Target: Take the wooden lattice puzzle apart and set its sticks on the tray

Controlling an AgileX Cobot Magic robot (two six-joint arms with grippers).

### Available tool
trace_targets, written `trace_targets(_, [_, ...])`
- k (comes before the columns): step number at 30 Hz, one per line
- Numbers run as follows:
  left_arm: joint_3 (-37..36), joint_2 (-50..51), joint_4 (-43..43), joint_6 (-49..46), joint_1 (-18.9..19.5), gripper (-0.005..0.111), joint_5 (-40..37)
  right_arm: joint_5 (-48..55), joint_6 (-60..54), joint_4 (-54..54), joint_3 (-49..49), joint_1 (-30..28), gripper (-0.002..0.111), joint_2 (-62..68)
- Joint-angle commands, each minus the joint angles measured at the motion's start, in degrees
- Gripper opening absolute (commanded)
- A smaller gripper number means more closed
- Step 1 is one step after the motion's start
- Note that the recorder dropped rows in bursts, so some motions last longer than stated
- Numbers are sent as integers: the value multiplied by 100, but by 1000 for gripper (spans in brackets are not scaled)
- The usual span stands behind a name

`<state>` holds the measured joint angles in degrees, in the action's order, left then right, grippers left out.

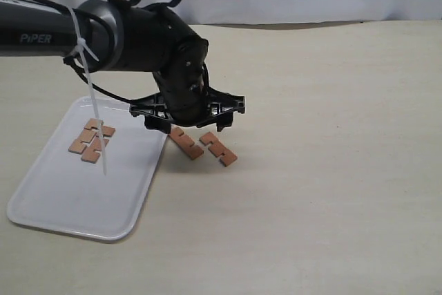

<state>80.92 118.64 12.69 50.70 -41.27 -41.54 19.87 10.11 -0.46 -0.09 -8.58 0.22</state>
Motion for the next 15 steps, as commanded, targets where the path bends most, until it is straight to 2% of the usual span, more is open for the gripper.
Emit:
trace_targets(1, [-31,42,229,935,-93,77,61,-22,19,1,9,-10,4,-22])
trace_targets(15, [-30,389,-92,1275,-144,77,-112,-22,19,1,9,-10,4,-22])
